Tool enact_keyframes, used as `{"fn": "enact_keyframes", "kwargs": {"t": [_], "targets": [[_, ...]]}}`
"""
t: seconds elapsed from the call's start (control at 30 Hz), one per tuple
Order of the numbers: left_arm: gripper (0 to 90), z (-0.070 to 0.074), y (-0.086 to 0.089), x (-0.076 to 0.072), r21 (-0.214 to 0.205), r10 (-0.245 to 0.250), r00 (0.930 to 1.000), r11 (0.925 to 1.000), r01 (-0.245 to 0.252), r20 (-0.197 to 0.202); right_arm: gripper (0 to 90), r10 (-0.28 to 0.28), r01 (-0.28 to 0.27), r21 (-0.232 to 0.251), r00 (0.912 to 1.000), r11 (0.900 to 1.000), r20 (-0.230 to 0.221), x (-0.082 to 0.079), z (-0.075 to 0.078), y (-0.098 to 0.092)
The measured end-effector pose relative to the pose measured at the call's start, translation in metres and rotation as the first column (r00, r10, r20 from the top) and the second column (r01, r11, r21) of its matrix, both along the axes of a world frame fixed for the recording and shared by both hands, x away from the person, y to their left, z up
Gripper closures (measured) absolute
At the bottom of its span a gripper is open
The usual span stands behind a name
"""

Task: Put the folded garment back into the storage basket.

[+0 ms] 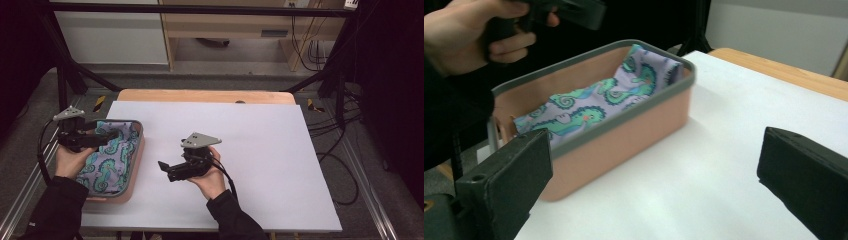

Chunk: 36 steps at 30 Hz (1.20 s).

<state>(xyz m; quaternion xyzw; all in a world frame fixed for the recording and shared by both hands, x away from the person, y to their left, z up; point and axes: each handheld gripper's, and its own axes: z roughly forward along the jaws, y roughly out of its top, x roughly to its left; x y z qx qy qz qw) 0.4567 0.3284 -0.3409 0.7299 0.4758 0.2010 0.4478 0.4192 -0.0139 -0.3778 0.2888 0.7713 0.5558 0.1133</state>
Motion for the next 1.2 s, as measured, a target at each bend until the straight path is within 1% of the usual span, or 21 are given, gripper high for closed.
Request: {"fn": "enact_keyframes", "kwargs": {"t": [0.23, 0.33, 0.47, 0.67, 0.77, 0.83, 0.9, 1.0, 1.13, 1.2], "targets": [[3.0, 0.002, -0.026, -0.011, -0.008, -0.064, 0.9976, 0.9979, 0.064, 0.027, 1.9, -0.040, 0.040, -0.015, 0.9991, 0.9991, -0.010, 0.003, 0.000, -0.039], [3.0, 0.002, -0.038, -0.014, -0.001, -0.095, 0.9951, 0.9955, 0.095, 0.030, 1.9, -0.063, 0.062, -0.019, 0.9979, 0.9979, -0.018, 0.003, -0.001, -0.056], [3.0, 0.001, -0.053, -0.019, -0.012, -0.129, 0.9909, 0.9915, 0.129, 0.039, 1.8, -0.090, 0.089, -0.036, 0.9957, 0.9954, -0.021, 0.003, 0.000, -0.077], [3.1, -0.005, -0.078, -0.026, -0.010, -0.188, 0.9811, 0.9820, 0.189, 0.046, 1.6, -0.129, 0.128, -0.043, 0.9916, 0.9908, -0.012, 0.000, 0.003, -0.109], [3.0, -0.009, -0.090, -0.029, -0.005, -0.209, 0.9766, 0.9777, 0.210, 0.049, 1.6, -0.144, 0.143, -0.045, 0.9896, 0.9887, -0.008, -0.001, 0.004, -0.125], [3.1, -0.011, -0.097, -0.032, -0.012, -0.226, 0.9728, 0.9739, 0.227, 0.052, 1.6, -0.156, 0.156, -0.053, 0.9877, 0.9864, -0.005, -0.002, 0.004, -0.135], [3.0, -0.014, -0.104, -0.034, -0.007, -0.239, 0.9695, 0.9709, 0.239, 0.056, 1.6, -0.167, 0.167, -0.058, 0.9859, 0.9844, -0.006, -0.004, 0.004, -0.145], [3.1, -0.020, -0.114, -0.037, -0.006, -0.261, 0.9637, 0.9651, 0.262, 0.055, 1.5, -0.185, 0.185, -0.065, 0.9826, 0.9807, -0.006, -0.005, 0.003, -0.160], [3.1, -0.032, -0.124, -0.041, -0.017, -0.287, 0.9565, 0.9575, 0.288, 0.054, 1.4, -0.206, 0.204, -0.075, 0.9786, 0.9760, -0.010, -0.008, -0.003, -0.180], [3.1, -0.038, -0.129, -0.044, -0.008, -0.301, 0.9523, 0.9534, 0.302, 0.052, 1.3, -0.212, 0.210, -0.082, 0.9772, 0.9742, -0.014, -0.009, -0.007, -0.188]]}}
